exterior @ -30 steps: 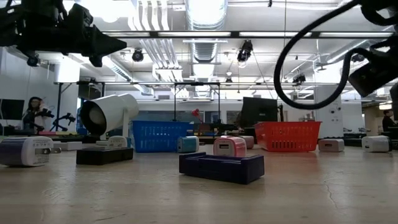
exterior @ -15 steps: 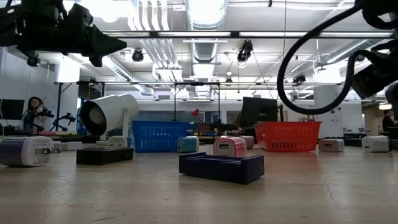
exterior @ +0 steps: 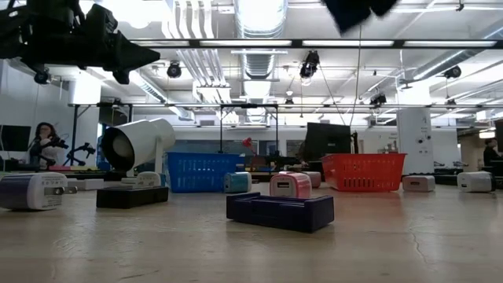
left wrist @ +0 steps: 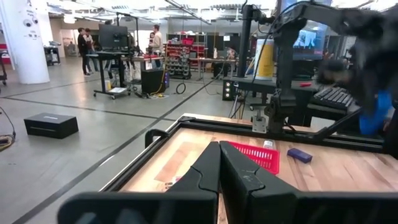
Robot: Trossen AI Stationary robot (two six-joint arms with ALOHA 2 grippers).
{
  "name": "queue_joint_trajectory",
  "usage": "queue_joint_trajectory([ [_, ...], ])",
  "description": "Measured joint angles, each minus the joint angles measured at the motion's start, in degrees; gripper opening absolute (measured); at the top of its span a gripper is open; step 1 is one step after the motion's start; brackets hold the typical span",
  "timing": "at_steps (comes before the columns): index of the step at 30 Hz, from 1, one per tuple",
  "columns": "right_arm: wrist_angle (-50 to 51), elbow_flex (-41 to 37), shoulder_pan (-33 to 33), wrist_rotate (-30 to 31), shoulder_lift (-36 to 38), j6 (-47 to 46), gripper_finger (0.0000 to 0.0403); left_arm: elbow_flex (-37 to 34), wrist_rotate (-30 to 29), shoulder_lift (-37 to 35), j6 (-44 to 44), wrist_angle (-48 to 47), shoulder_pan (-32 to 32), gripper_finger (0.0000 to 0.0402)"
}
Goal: Pick & Place Office items
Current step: Put the blue digital clock into the red bin
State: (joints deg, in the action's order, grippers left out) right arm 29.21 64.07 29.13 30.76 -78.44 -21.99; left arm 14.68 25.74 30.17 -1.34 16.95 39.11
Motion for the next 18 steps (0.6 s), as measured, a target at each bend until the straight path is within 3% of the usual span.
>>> queue_joint_trajectory([
  [6,-17.5,-12.3,-0.6,4.0,18.8,15.9,0.0042,0.0,0.0,0.0,0.0,0.0,0.0,0.0009],
  [18,-50.1,-47.8,-1.3,5.3,50.7,30.4,0.0042,0.0,0.0,0.0,0.7,-0.2,0.0,0.0009],
])
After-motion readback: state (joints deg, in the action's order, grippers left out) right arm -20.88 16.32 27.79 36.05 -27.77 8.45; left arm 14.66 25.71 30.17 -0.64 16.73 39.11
